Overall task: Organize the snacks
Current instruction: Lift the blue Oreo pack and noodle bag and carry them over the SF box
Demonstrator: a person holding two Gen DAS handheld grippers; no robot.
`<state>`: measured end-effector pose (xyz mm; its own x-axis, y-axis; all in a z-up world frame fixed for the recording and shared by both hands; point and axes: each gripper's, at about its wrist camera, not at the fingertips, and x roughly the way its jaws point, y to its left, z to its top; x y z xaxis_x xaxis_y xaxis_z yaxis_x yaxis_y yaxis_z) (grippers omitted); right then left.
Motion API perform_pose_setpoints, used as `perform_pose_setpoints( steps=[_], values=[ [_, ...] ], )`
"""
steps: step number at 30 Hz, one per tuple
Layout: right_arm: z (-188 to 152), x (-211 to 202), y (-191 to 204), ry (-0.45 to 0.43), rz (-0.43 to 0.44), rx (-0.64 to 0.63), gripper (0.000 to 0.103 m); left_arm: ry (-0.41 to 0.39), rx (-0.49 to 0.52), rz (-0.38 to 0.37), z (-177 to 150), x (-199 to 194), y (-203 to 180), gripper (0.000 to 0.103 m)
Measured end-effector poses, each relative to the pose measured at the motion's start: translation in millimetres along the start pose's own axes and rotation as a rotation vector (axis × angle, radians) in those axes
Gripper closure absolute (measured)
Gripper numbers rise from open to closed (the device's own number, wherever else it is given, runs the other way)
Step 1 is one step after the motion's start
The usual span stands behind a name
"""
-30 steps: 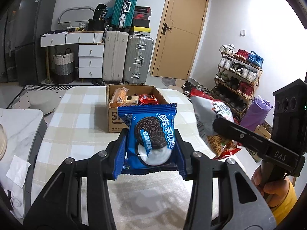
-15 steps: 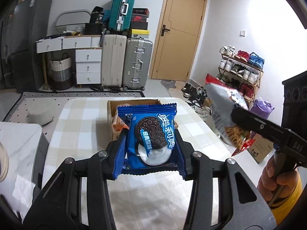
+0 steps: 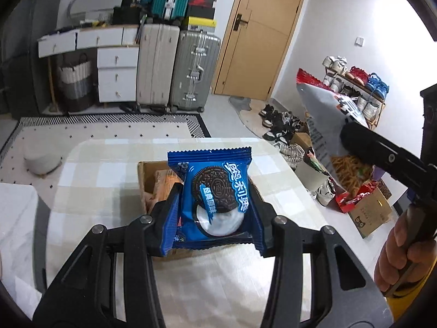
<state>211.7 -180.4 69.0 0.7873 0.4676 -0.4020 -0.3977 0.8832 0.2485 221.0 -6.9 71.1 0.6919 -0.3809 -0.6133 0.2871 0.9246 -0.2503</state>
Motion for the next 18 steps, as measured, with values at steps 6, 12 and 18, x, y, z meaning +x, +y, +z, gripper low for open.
perform_pose_setpoints(
  steps=[6,12,18],
  values=[
    [3,57,-26,0.092,-0.044,0.007,0.053,0.068,-0.010,0.011,4,60,1,0.062],
    [-6,106,-53,0.175,-0.053,0.052,0.053,0.149,-0.026,0.032,6,118,5,0.061],
    [-17,142,-74,0.235,-0.056,0.068,0.053,0.208,-0.012,0.045,13,166,15,0.061]
  ],
)
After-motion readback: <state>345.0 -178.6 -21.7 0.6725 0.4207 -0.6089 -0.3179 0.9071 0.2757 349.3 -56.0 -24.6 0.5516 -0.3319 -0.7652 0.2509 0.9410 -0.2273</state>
